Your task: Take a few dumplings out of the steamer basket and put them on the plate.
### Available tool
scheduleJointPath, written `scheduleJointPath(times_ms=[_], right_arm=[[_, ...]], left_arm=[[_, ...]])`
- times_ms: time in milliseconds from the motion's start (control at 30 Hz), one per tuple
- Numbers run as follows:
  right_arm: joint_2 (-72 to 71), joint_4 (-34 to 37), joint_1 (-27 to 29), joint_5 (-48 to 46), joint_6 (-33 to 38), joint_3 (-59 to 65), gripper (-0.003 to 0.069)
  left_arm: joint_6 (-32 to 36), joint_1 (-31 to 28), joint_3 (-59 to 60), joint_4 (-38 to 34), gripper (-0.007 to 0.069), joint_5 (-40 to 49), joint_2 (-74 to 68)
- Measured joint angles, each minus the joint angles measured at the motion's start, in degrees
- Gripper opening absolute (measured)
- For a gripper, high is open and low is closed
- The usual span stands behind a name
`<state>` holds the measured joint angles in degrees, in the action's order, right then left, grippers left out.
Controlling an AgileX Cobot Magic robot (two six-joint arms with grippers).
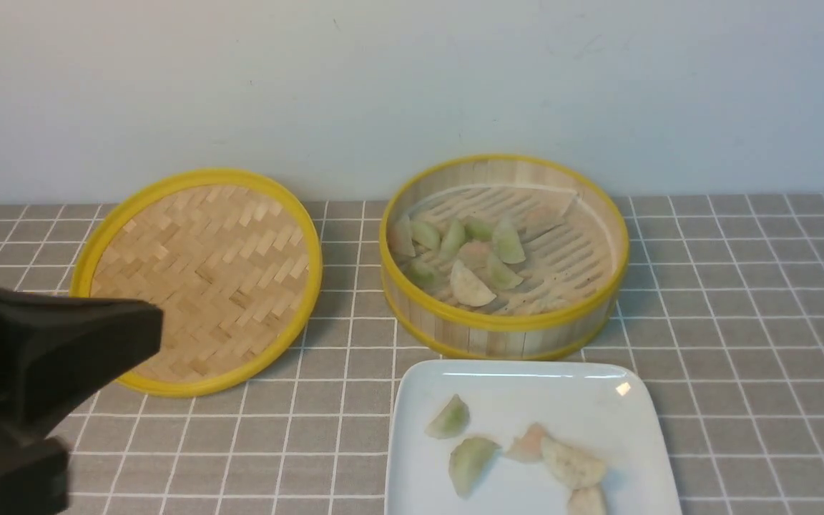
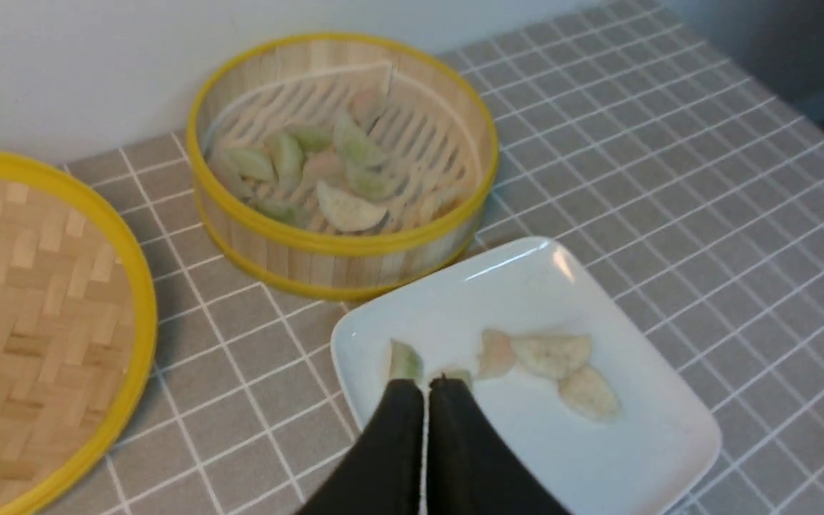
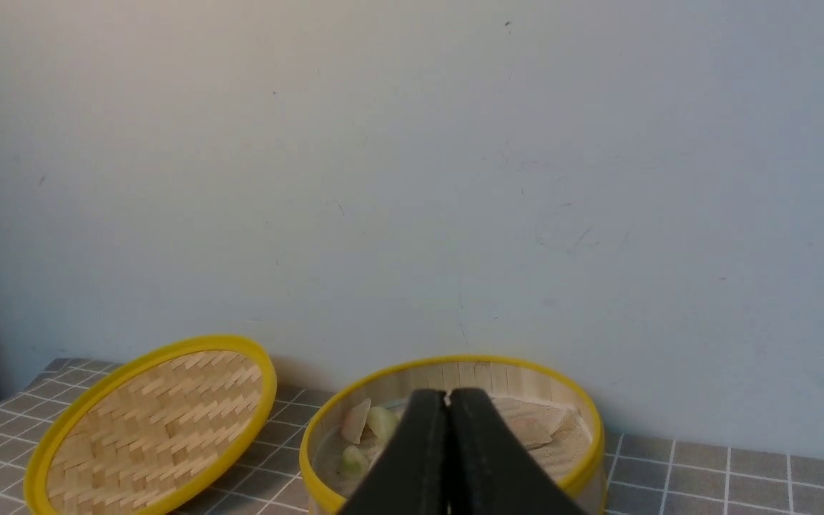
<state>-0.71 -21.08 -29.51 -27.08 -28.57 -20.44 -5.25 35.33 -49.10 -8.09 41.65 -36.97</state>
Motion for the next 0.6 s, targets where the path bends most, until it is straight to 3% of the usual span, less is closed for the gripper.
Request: scheduleJointPath(times_ms=[333, 600], right_arm=[[0.0, 0.0, 0.0, 0.0, 0.0, 0.0, -0.0015], [0.0, -0.02, 0.0, 0.0, 0.0, 0.0, -0.0015]], left_arm=[[-0.33, 0.0, 0.37, -3.17, -0.0005, 0.07, 4.64], [8.94, -0.47, 3.83, 1.0, -0.0005, -3.99, 5.69]])
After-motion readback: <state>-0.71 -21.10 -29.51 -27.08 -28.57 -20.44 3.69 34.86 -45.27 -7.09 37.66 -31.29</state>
